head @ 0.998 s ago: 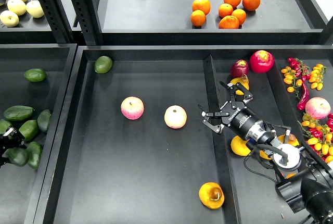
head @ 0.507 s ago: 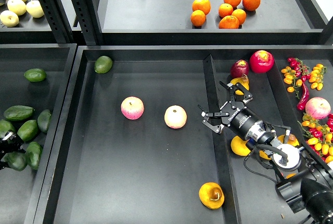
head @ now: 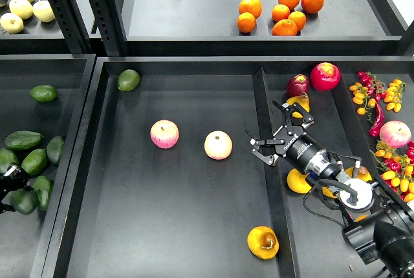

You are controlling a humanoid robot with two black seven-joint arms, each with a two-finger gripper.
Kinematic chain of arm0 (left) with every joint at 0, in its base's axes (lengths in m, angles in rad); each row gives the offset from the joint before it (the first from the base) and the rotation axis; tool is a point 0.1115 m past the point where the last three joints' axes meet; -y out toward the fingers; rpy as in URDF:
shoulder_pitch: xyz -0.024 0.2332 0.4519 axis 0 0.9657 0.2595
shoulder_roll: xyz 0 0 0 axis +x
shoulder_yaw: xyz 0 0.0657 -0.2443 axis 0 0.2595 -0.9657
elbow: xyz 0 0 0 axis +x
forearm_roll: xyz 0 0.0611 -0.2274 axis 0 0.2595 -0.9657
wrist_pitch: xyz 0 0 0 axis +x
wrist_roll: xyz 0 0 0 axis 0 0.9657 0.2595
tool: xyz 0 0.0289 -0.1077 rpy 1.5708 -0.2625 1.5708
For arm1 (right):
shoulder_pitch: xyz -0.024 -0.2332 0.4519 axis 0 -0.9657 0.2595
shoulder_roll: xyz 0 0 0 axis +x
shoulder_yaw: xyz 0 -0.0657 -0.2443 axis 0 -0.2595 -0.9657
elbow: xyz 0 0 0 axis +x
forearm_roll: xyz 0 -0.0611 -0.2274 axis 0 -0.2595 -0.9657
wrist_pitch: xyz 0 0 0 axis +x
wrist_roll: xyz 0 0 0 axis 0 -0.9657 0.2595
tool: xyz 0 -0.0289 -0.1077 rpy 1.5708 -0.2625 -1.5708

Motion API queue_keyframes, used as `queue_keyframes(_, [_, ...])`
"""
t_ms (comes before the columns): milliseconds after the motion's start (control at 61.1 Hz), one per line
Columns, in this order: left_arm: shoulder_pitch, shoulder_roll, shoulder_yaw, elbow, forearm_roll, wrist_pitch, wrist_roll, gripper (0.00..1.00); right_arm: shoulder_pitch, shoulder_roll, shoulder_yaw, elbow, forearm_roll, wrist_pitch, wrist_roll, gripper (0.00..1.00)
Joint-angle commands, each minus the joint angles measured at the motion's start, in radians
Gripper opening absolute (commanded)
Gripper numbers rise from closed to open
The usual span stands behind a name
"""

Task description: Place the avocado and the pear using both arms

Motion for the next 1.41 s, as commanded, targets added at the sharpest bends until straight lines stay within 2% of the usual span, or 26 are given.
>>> queue_keyframes(0, [-0.001, 0.0, -0.003, -0.002, 0.0, 0.0, 0.0, 0.7, 0.0, 0.0, 0.0, 0.0, 0.0, 0.0, 0.0, 1.0])
queue_keyframes(229, [-0.006, -0.001, -0.019, -0.015, -0.002, 0.0, 0.0, 0.79, 0.0, 0.0, -0.005, 0.0, 0.0, 0.0, 0.0, 1.0])
queue_keyframes(409, [-0.004, -0.005, -0.092, -0.033, -0.005, 0.0, 0.0, 0.87, 0.0, 0.0, -0.005, 0.0, 0.0, 0.0, 0.0, 1.0])
queue_keyframes(884, [0.0, -0.012, -0.326, -0.188, -0.227, 0.0, 0.0, 0.88, 0.0, 0.0, -0.005, 0.006, 0.0, 0.0, 0.0, 1.0])
queue_keyframes(1391, [0.106, -0.258, -0.717, -0.263, -0.25, 0.0, 0.0, 0.88, 0.002, 0.0, 0.0, 0.011, 0.0, 0.0, -0.002, 1.0])
